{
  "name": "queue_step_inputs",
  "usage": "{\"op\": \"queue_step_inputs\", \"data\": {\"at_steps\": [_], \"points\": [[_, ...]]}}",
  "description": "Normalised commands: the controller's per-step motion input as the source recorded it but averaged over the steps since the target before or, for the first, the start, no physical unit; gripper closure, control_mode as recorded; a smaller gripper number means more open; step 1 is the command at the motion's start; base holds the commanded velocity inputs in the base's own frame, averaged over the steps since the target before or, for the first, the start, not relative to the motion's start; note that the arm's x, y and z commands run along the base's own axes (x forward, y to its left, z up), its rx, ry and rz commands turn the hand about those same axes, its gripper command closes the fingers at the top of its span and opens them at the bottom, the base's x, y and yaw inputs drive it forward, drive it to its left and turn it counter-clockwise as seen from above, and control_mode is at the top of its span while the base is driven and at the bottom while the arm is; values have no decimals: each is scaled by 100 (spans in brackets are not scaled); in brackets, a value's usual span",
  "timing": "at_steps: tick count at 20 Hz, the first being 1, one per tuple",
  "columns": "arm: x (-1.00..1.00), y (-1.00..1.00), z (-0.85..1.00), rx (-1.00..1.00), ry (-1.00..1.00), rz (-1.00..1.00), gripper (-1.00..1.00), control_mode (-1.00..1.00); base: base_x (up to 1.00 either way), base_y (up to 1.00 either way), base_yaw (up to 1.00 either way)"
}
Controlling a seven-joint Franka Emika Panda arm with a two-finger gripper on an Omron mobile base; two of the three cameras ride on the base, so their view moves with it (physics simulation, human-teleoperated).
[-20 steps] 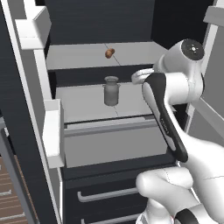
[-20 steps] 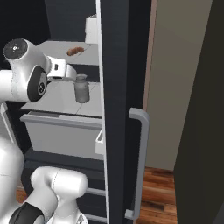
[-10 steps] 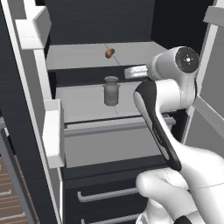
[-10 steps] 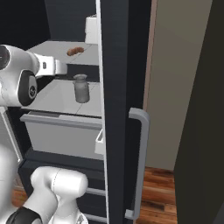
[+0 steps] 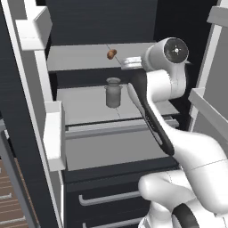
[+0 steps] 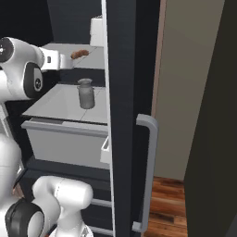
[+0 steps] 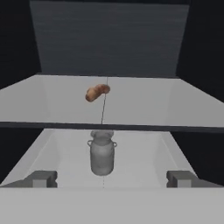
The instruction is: Pick potato from the fridge and place it on the plate on the counter.
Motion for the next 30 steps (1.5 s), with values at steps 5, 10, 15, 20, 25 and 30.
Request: {"op": "queue_step_inputs", "data": {"at_steps": [5,10,15,20,25,30], "points": [[55,0,6,5,8,-1,-100,-100,0,0,0],[52,1,2,6,12,-2,-100,-100,0,0,0],[57,16,0,1,7,-6,-100,-100,0,0,0],[53,23,0,0,5,-5,-100,-100,0,0,0],[51,12,-1,0,7,-1,-100,-100,0,0,0],[50,10,-18,0,7,0,-100,-100,0,0,0]]}}
